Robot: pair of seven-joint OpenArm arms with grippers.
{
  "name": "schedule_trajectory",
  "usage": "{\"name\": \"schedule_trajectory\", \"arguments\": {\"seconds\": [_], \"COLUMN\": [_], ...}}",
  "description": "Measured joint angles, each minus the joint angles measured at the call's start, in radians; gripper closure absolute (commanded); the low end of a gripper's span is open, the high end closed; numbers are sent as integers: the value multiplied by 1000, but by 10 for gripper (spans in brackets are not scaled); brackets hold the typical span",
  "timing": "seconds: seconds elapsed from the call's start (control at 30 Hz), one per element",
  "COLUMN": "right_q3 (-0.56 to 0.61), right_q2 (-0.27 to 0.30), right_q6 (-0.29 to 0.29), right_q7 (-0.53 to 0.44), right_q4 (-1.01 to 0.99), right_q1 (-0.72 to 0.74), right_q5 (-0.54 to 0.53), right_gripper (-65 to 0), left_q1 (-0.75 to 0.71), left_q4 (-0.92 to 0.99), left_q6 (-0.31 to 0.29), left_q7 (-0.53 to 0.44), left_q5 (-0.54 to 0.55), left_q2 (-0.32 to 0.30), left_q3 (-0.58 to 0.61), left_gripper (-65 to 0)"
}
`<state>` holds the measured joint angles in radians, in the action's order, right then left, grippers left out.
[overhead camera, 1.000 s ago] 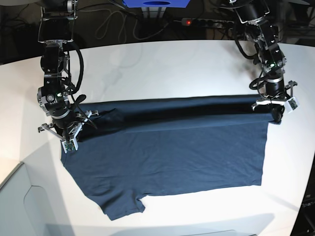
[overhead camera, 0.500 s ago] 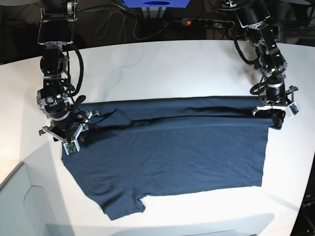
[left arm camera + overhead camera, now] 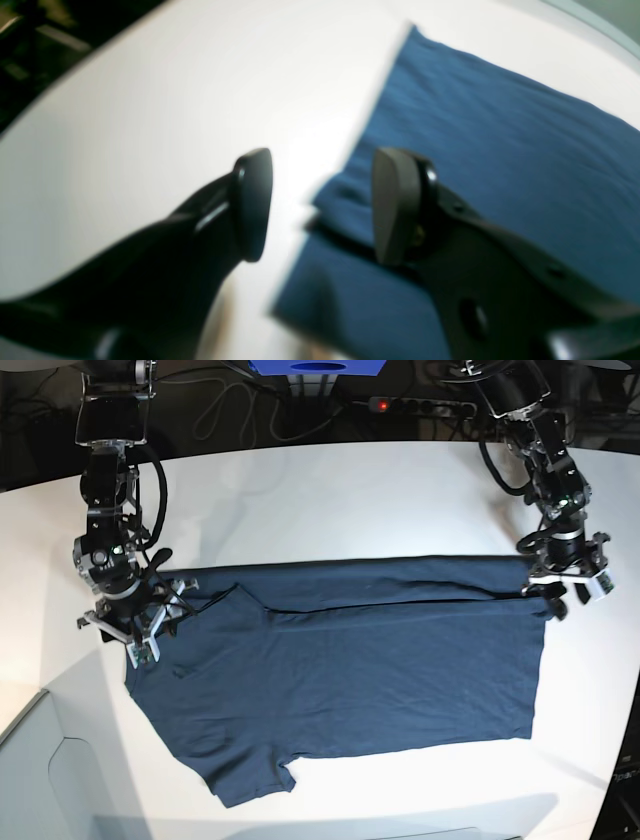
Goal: Fold the T-shirt properly
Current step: 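Open the right gripper and regrasp the folded edge beside the sleeve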
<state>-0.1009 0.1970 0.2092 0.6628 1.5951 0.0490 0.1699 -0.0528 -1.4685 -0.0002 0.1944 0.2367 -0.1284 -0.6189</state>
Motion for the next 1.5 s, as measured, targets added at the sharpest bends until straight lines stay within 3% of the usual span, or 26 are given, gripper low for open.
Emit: {"name": "schedule_trajectory", "arguments": {"seconds": [0.17, 0.47, 0.77, 1.1, 1.2, 1.4, 1.5], "right_q3": [-1, -1, -1, 0, -2, -12, -46], "right_q2": [-1, -1, 0, 33, 41, 58, 66], "right_q6": [0, 0, 0, 0, 0, 0, 3], "right_q7": [0, 1, 0, -1, 0, 0, 0], "right_q4": [0, 16, 26, 26, 26, 23, 22], "right_q1": [-26, -52, -50, -50, -50, -47, -48], "right_q5": [2, 3, 3, 2, 3, -6, -5], "right_gripper": [-321, -321, -321, -320, -320, -320, -325], "left_q1": [-62, -42, -40, -27, -27, -24, -22], "left_q4": [57, 132, 140, 199, 201, 204, 204], "left_q6": [4, -4, -4, 0, 0, -4, -4], "left_q7": [1, -6, -11, -37, -38, -36, -33], "left_q5": [4, 10, 10, 6, 6, 11, 10], "left_q2": [0, 1, 0, -5, -5, -5, -5], "left_q3": [-16, -10, 58, 53, 53, 53, 53], "left_gripper": [-313, -313, -309, -306, -244, -6, 0]}}
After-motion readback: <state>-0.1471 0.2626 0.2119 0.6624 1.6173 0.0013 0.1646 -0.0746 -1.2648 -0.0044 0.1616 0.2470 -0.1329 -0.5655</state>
